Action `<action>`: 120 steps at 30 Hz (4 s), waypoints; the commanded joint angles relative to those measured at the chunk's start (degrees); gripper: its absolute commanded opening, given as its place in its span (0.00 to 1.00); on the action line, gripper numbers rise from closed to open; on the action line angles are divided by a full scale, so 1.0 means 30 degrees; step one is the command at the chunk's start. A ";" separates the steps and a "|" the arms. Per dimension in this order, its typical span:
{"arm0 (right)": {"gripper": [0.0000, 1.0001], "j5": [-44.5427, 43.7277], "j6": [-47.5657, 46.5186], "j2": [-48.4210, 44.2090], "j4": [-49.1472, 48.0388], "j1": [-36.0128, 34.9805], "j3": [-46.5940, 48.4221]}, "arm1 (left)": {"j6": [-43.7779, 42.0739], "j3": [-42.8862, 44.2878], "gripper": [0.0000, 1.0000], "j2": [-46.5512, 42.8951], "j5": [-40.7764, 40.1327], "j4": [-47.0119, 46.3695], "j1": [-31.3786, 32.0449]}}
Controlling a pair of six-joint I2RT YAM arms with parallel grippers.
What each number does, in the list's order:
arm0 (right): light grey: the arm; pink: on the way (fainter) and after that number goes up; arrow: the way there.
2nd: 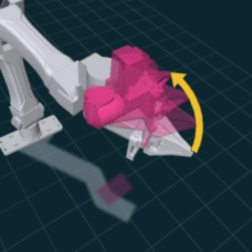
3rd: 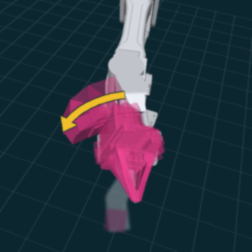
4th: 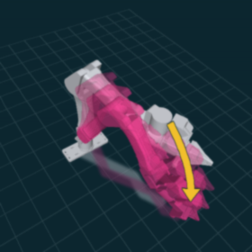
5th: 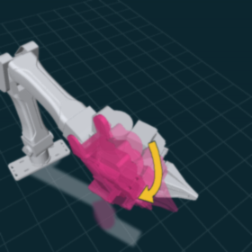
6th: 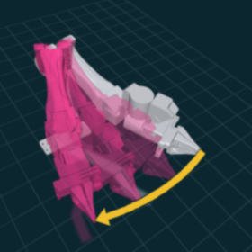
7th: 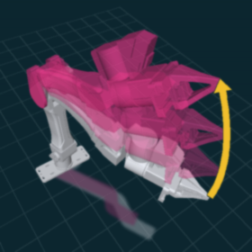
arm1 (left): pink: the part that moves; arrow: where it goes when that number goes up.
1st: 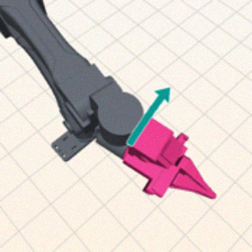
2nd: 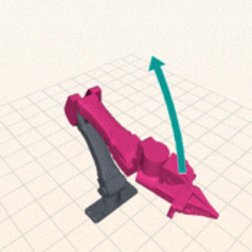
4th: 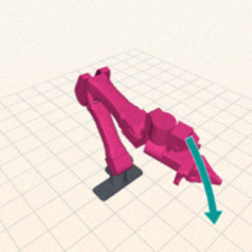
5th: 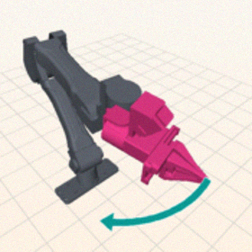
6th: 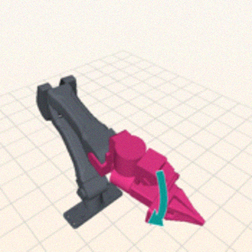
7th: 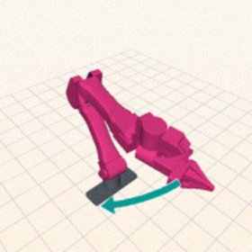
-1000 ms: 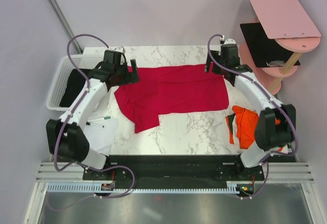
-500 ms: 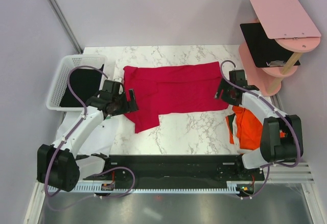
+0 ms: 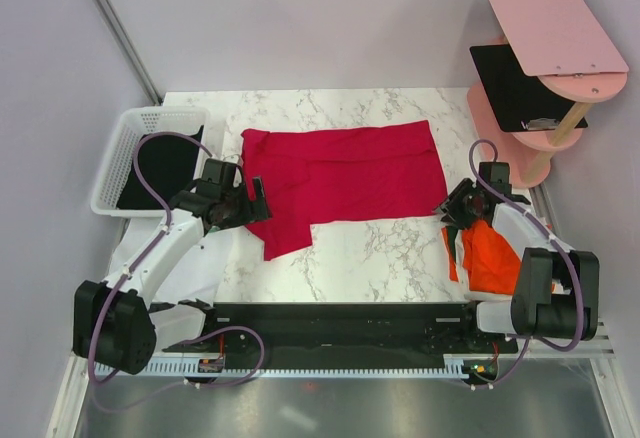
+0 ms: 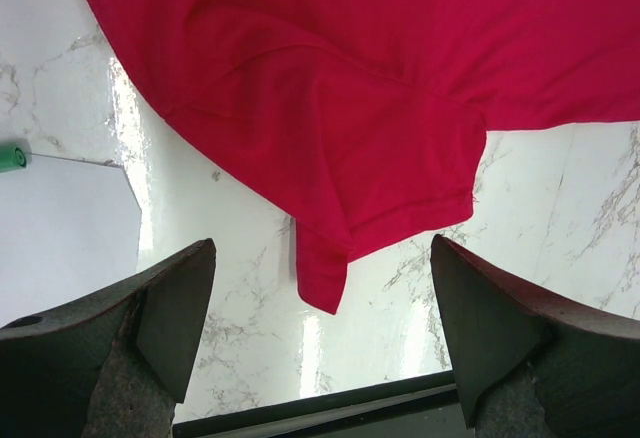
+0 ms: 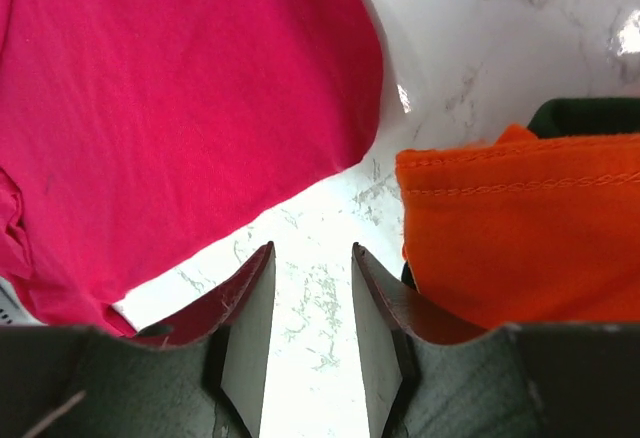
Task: Fold and stack the t-shirts
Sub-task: Grap the side of the flattened tshirt closest away from the robot with both arms, then fold the other side of the tshirt into a rectangle
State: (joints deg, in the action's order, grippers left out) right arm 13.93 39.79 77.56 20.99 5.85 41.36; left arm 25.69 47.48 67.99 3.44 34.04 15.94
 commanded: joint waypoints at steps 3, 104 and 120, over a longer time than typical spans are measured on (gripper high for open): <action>0.44 -0.0014 0.1589 0.0249 -0.1489 0.0014 -0.0780 | 0.0401 0.0256 0.94 -0.0015 0.0259 -0.0713 0.0075; 0.00 -0.0778 -0.1809 0.5989 -0.4096 -0.0015 0.7274 | 0.0873 1.0096 0.02 0.5021 -0.4725 0.5119 0.2250; 0.01 -0.0426 -0.2188 1.2491 -0.3222 -0.0015 1.2343 | -0.0332 1.6570 0.02 1.1759 -0.3316 0.4239 0.0135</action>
State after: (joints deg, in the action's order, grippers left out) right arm 12.49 32.71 109.60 6.26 5.13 74.70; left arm 26.83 92.07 100.75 -7.97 48.90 16.82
